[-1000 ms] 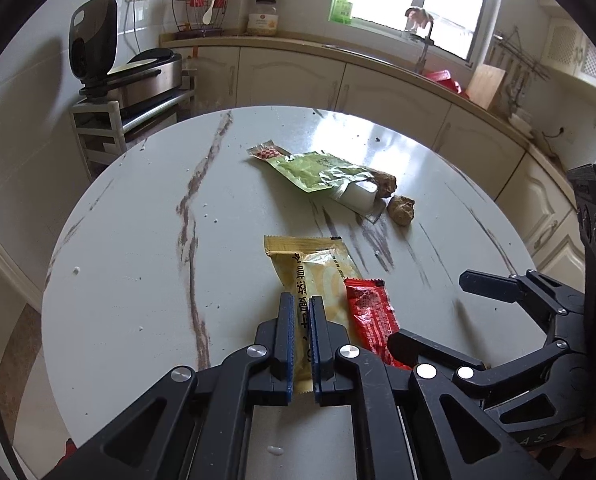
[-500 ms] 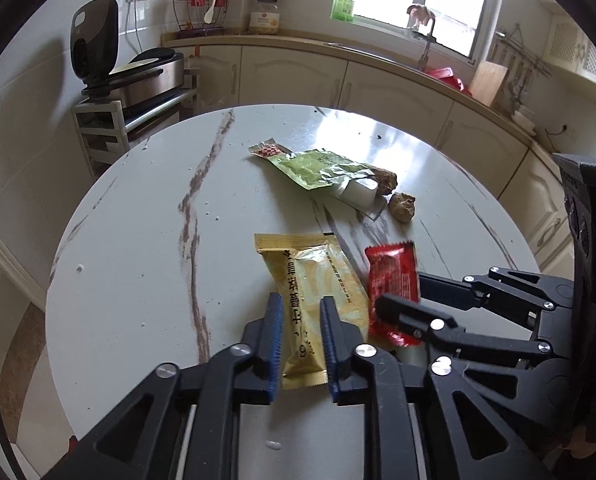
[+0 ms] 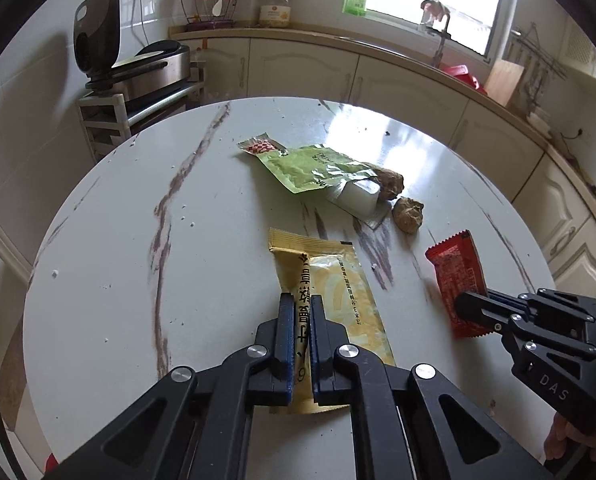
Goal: Collect trash
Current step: 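Grasp the yellow packet with the left tool while the right tool grasps the red packet, then carry yellow and red packets over the blue bin and open both tools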
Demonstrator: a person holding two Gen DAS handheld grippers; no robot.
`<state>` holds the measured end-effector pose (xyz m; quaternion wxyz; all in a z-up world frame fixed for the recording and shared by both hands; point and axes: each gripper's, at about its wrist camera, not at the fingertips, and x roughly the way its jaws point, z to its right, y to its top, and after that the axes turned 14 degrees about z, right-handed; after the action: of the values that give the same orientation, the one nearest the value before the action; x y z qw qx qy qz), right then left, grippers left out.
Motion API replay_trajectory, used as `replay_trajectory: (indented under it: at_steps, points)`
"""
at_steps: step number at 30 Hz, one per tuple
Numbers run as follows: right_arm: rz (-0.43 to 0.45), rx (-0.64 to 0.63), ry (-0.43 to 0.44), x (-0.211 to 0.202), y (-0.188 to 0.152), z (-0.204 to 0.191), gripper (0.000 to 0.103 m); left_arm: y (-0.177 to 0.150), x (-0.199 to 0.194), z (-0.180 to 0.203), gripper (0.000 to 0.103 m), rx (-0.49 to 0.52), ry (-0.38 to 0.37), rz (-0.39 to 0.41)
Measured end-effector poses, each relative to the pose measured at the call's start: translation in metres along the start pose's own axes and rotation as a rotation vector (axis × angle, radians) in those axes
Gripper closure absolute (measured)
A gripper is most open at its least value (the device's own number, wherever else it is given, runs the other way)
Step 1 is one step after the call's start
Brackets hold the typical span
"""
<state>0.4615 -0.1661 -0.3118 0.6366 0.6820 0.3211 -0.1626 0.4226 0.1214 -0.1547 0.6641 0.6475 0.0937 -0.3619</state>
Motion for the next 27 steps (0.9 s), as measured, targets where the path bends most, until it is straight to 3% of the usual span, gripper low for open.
replay_trajectory:
  at_steps: [7, 18, 27]
  points:
    - [0.029, 0.034, 0.024, -0.016, -0.004, 0.010, 0.098, -0.011, -0.013, 0.032, 0.102, 0.034, -0.048, 0.041]
    - [0.109, 0.098, 0.030, -0.070, -0.006, 0.044, 0.098, 0.003, -0.042, 0.081, 0.102, 0.077, -0.123, 0.076]
    - [0.214, 0.194, -0.007, -0.140, -0.014, 0.111, 0.098, 0.013, -0.055, 0.181, 0.103, 0.212, -0.217, 0.081]
